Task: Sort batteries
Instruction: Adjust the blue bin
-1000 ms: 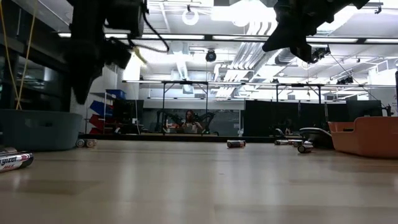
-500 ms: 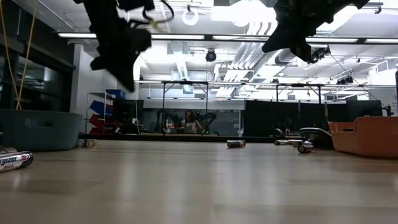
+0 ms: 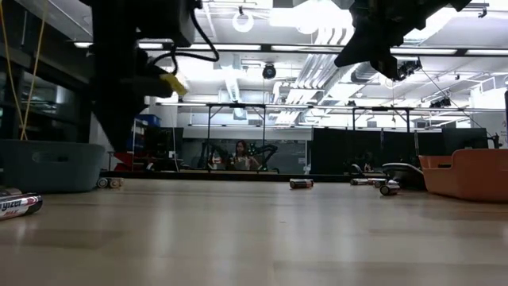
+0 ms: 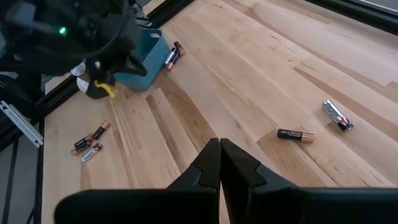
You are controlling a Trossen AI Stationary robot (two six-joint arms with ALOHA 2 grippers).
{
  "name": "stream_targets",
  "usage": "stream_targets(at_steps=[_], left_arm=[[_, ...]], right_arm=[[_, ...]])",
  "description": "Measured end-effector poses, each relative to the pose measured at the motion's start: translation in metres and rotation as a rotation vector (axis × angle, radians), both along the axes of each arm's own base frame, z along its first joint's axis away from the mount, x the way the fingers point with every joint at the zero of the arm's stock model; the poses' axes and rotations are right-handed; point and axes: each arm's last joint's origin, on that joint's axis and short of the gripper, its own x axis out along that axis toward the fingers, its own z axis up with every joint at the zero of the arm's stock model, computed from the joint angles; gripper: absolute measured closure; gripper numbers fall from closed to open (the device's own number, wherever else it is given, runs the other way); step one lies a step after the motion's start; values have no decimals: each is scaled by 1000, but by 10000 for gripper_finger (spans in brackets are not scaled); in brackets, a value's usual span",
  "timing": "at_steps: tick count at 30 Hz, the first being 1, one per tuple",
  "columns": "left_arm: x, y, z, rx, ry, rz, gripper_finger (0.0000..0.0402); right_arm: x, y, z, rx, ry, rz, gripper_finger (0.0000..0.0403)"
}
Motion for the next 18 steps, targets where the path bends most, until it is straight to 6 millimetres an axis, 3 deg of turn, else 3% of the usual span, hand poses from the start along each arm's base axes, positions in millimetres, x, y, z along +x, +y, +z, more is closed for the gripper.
stream_targets(at_steps=[11,14,18], left_arm=[[-19,-17,3,-26,143,-18,401],[-28,-12,9,31,212,-15,401],[-31,2,20,55,161,-5,401]], right_arm=[[0,0,0,-9,2,-15,403],[0,0,0,-9,2,-15,403],[0,-1,0,-13,1,-22,403]])
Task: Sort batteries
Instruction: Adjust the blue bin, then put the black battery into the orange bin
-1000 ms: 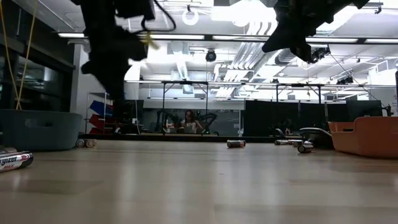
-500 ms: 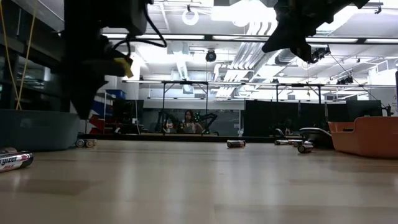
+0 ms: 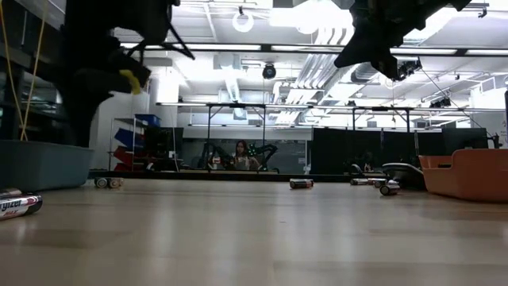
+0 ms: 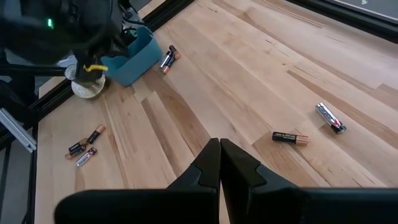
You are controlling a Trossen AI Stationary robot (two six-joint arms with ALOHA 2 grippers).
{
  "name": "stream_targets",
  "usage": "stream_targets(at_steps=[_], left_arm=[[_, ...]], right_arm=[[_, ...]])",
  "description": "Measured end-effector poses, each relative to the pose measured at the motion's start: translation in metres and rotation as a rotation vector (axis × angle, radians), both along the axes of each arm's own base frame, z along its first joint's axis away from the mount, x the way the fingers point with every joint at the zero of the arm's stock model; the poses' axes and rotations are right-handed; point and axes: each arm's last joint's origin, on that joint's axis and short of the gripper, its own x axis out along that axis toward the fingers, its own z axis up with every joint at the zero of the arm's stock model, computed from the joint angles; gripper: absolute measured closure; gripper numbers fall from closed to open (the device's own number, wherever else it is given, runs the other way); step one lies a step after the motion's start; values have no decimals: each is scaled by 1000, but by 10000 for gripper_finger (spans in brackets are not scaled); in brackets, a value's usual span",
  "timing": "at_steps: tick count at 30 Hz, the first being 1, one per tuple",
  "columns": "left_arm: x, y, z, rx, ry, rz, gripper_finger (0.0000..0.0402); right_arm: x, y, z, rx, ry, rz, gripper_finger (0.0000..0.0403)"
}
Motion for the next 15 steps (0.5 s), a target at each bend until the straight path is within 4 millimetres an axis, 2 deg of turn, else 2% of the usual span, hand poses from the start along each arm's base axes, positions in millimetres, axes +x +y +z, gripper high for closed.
stream_targets(at_steps=[4,8,12,15], left_arm=[[5,23,5,-5,-57,-38,401],[9,58,0,-41,-33,-50,397],[9,95,-8,-136,-2,-105,367],[5,113,-14,-194,32,-169,331]], right_arm=[[0,0,0,0,0,0,403],[0,0,0,0,-1,0,403],[0,0,0,0,-3,-1,403],[0,0,0,2,-4,3,403]])
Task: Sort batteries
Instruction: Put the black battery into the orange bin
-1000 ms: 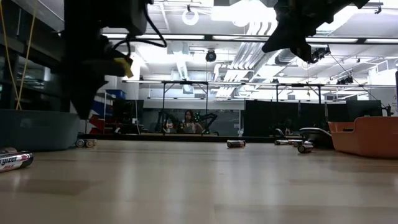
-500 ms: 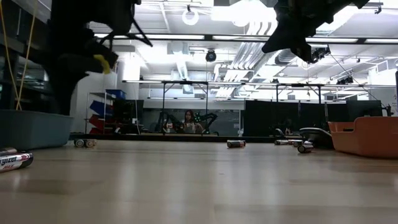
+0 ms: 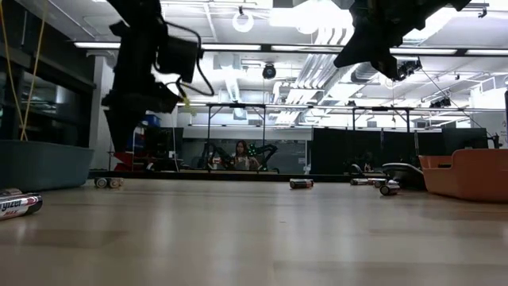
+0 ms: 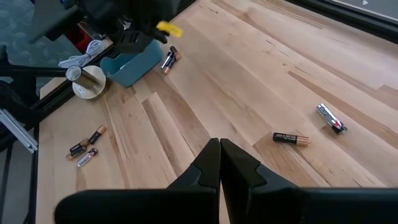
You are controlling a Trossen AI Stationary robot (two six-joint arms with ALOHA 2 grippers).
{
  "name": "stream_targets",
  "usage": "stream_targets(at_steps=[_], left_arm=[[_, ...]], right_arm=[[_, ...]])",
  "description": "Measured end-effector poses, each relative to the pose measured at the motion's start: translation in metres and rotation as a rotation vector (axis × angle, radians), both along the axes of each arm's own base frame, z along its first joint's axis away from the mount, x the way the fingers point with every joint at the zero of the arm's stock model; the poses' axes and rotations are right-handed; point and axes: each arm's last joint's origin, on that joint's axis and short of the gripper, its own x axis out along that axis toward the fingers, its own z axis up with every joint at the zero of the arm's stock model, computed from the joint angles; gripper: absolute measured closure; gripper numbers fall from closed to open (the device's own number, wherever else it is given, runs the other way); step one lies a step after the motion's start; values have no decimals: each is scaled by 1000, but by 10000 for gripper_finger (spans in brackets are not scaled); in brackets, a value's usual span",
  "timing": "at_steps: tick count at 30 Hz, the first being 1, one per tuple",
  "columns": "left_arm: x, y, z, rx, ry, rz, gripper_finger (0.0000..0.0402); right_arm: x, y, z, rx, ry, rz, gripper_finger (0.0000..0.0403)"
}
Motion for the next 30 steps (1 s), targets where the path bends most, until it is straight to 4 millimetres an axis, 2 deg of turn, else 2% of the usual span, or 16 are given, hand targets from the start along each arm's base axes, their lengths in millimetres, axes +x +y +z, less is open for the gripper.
stream_targets(at_steps=[8,14,24,27,30], left_arm=[[6,14,-25,-111,114,-352,228],[12,18,-46,-147,172,-426,199],[10,30,-55,-146,201,-439,215],[10,36,-55,-128,184,-419,244],[9,39,-55,-134,163,-381,304]], right_arm=[[0,0,0,13,-3,-3,403],[0,0,0,35,-8,-23,403],[0,0,0,35,-8,-23,403],[0,0,0,35,-8,-23,403],[0,0,0,35,-8,-23,403]])
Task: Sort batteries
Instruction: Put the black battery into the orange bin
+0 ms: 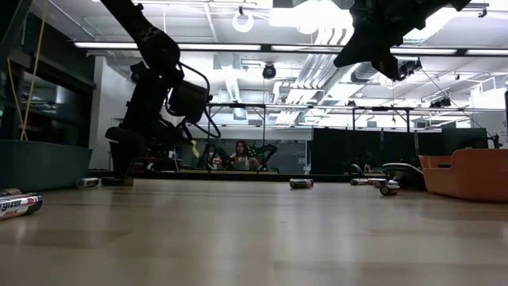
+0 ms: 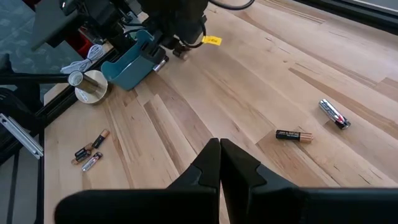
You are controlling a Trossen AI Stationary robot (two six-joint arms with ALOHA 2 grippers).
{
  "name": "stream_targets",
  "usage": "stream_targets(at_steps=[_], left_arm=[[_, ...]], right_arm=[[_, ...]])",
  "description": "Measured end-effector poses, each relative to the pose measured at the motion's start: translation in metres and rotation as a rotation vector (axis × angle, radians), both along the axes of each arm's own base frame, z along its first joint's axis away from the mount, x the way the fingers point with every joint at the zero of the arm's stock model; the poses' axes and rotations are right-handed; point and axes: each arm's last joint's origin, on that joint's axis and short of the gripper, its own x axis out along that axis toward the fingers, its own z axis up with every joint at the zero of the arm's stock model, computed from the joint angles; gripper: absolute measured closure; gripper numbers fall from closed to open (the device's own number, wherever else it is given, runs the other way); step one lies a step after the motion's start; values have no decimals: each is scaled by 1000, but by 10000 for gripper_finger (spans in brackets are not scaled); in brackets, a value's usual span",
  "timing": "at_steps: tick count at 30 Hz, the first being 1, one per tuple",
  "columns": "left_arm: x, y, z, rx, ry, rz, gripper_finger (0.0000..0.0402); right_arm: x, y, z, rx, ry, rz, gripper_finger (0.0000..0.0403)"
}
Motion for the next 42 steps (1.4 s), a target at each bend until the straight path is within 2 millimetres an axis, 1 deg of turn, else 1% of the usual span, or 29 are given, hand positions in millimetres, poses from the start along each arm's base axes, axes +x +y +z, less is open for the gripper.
stream_targets(at_steps=[2,4,6,10,18,24,28,37,40,42], left_arm=[[0,2,0,-11,-19,39,361],[0,2,2,-15,-39,87,387],[1,3,2,-17,-50,113,387],[3,1,1,-9,-65,135,399],[14,6,8,15,-134,144,401],[16,8,10,22,-140,145,401],[16,8,10,19,-144,146,385],[19,9,9,39,-174,188,283],[20,10,5,46,-181,217,262],[18,9,-1,38,-156,233,257]], right_arm=[[0,0,0,0,0,0,403],[0,0,0,0,0,0,403],[0,0,0,0,0,0,403],[0,0,0,0,0,0,403],[0,0,0,2,-1,-2,403],[0,0,0,21,-5,-14,403],[0,0,0,21,-5,-14,403],[0,0,0,21,-5,-14,403],[0,0,0,21,-5,-14,403],[0,0,0,21,-5,-14,403]])
